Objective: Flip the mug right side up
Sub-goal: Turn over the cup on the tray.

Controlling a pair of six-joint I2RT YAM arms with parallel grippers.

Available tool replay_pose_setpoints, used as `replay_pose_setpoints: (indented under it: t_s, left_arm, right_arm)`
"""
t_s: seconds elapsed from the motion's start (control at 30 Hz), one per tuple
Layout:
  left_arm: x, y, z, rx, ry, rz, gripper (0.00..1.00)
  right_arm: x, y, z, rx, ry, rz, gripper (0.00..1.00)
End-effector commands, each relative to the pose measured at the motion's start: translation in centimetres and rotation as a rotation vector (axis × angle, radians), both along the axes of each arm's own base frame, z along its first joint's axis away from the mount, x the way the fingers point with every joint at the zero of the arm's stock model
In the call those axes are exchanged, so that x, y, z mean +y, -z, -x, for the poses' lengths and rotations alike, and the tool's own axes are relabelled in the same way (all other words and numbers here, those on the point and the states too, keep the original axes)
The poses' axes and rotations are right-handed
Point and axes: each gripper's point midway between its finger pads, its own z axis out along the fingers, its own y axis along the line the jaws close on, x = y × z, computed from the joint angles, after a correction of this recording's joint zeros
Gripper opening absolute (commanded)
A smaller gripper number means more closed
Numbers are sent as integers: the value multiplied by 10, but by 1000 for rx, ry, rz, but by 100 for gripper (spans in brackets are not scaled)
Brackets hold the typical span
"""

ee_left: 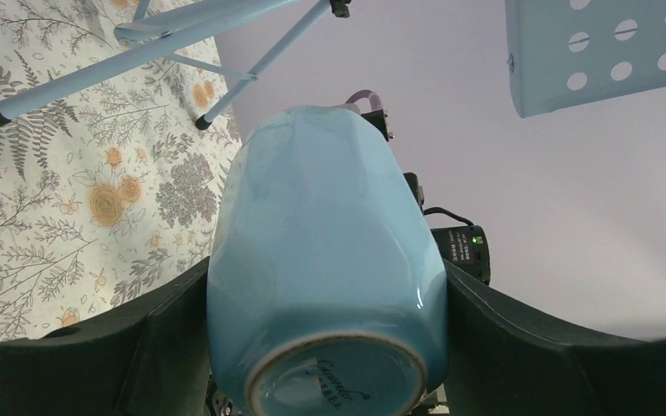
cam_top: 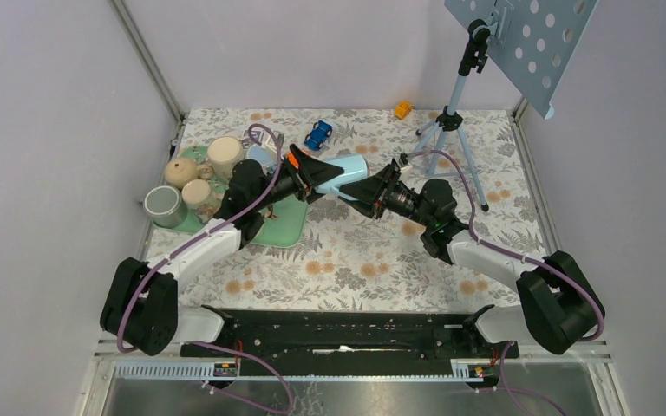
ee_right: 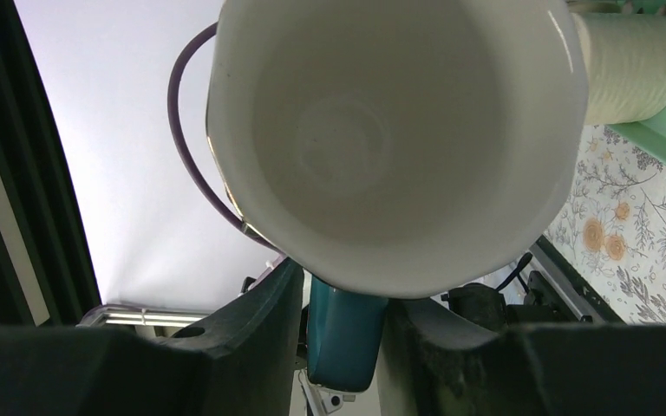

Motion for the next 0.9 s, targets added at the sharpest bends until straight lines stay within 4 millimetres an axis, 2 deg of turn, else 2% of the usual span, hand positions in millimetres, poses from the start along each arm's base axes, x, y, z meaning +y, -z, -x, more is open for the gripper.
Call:
replay_pose_setpoints:
  t_s: [0.0, 0.2, 0.43, 0.53, 0.6, 0.63, 0.67, 0.8, 0.87]
  left_arm:
    - [-8, -43, 6, -161, 34, 92, 0]
    - [-16, -40, 8, -159, 54, 92, 0]
    - [-15, -34, 15, -154, 69, 90, 0]
    - [-15, -31, 16, -156, 76, 83, 0]
    - [-15, -29, 16, -159, 71, 68, 0]
    - [-15, -28, 15, -158, 66, 54, 4]
    - [-14, -25, 14, -154, 60, 40, 13]
    - [-13, -18, 12, -148, 43, 7, 56]
    - [-13, -15, 10, -143, 36, 1, 72]
  right_arm:
    - [-5, -27, 12, -90, -26, -58, 40]
    - [-6, -25, 12, -89, -19, -53, 34]
    - [-6, -25, 11, -106, -6, -27, 15]
    - [-6, -25, 10, -121, -4, 2, 2]
    - [-6, -25, 10, -143, 2, 37, 0]
    - [-6, -24, 9, -148, 6, 58, 0]
    - [-6, -23, 9, -157, 11, 83, 0]
    - [-10, -19, 4, -198, 47, 196, 0]
    - [-12, -20, 1, -223, 66, 243, 0]
